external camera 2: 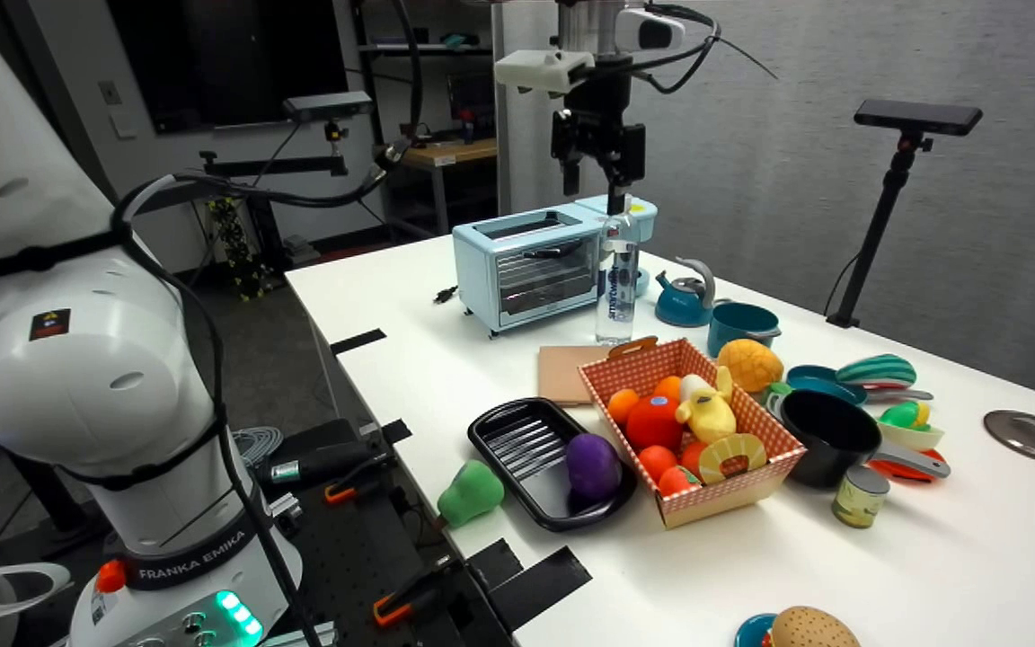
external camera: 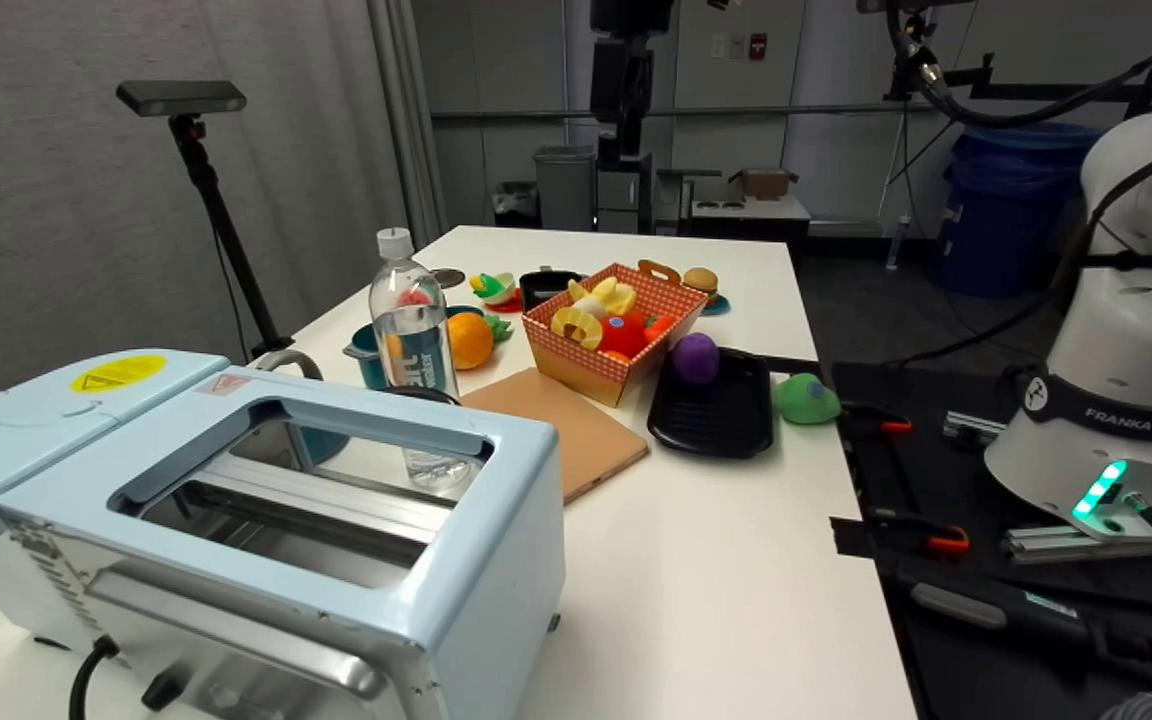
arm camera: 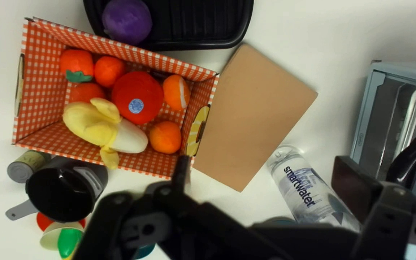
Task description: Get the toy banana and put it in the black bowl
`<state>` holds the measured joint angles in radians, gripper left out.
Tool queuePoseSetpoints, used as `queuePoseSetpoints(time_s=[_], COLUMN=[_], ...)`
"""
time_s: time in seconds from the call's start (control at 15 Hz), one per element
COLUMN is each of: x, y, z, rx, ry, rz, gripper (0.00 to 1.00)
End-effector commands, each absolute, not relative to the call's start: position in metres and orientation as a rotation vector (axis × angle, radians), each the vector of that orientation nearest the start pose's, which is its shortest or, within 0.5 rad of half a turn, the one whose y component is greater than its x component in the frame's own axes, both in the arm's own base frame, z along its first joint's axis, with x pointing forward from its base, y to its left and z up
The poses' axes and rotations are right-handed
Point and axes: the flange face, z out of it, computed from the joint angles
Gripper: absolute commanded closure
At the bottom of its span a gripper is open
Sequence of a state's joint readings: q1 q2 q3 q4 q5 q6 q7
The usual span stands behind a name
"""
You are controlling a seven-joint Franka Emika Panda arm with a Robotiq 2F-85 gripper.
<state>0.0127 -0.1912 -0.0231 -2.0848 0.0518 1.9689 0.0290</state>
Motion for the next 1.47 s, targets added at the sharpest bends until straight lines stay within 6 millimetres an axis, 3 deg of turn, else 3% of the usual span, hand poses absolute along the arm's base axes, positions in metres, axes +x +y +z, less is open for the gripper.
queuePoseSetpoints(time_s=[0.0, 0.47, 0.93, 1.4], x=[0.516, 0.532, 0.554, 0.576], y=[-0.034, -0.084, -0.113, -0.134], z=[0.523, 0.527, 0.527, 0.503], rx=[-3.028, -2.976, -2.966, -2.966], ry=[0.148, 0.263, 0.320, 0.335], rz=[-0.148, -0.157, -0.162, -0.131], gripper=[0.00, 0.00, 0.00, 0.00])
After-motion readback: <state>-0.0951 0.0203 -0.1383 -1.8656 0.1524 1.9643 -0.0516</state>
